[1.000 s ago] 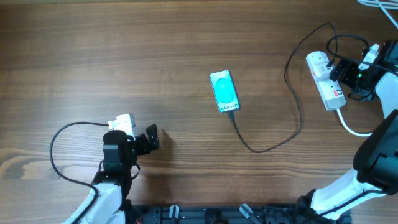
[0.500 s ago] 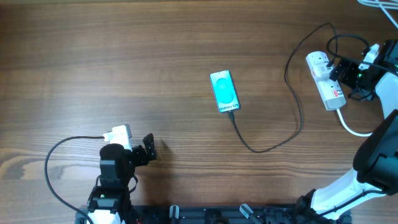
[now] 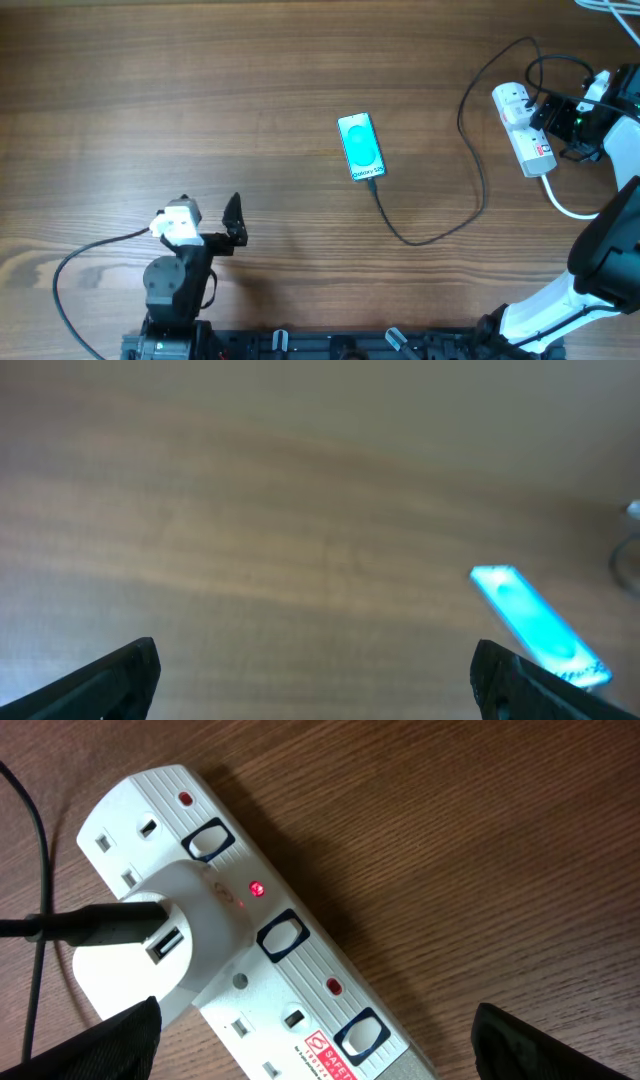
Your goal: Plug charger to phone and switch on socket
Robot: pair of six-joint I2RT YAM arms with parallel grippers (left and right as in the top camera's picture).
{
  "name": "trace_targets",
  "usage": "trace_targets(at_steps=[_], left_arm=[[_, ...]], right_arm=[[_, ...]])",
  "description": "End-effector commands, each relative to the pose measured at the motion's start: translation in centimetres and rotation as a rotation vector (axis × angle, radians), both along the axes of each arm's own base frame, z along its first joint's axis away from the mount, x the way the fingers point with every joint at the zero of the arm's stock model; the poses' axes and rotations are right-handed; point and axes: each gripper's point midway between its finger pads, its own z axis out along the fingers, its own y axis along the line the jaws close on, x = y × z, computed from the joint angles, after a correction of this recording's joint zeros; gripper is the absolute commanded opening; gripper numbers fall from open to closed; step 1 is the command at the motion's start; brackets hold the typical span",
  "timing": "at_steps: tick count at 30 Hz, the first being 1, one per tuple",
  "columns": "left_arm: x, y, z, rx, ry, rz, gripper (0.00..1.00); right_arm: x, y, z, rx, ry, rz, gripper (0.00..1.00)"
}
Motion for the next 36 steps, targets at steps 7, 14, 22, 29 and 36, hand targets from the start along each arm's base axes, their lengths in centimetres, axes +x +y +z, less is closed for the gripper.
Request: trace_targets(at_steps=[7, 14, 22, 29, 36], left_arm=[[-0.4, 0.2, 2.8, 0.105, -0.146, -0.004, 1.0], [-0.4, 0.2, 2.9, 0.135, -0.153, -0.008, 1.0], [-0.4, 0.2, 2.9, 0.135, -0.153, -0.008, 1.0], [-0.4, 0.2, 2.9, 0.135, -0.153, -0.008, 1.0], [-0.4, 0.2, 2.9, 0.135, -0.153, -0.008, 1.0]], right_arm=[[0.5, -0.3, 1.5, -0.025, -0.03, -0.011, 1.0], [0.5, -0.3, 1.5, -0.025, -0.03, -0.011, 1.0], [0.5, -0.3, 1.5, -0.025, -0.03, -0.011, 1.0], [0.4, -0.2, 1.2, -0.022, -0.025, -0.011, 1.0], [0.5, -0.2, 8.8, -0.101, -0.184, -0.01, 1.0]])
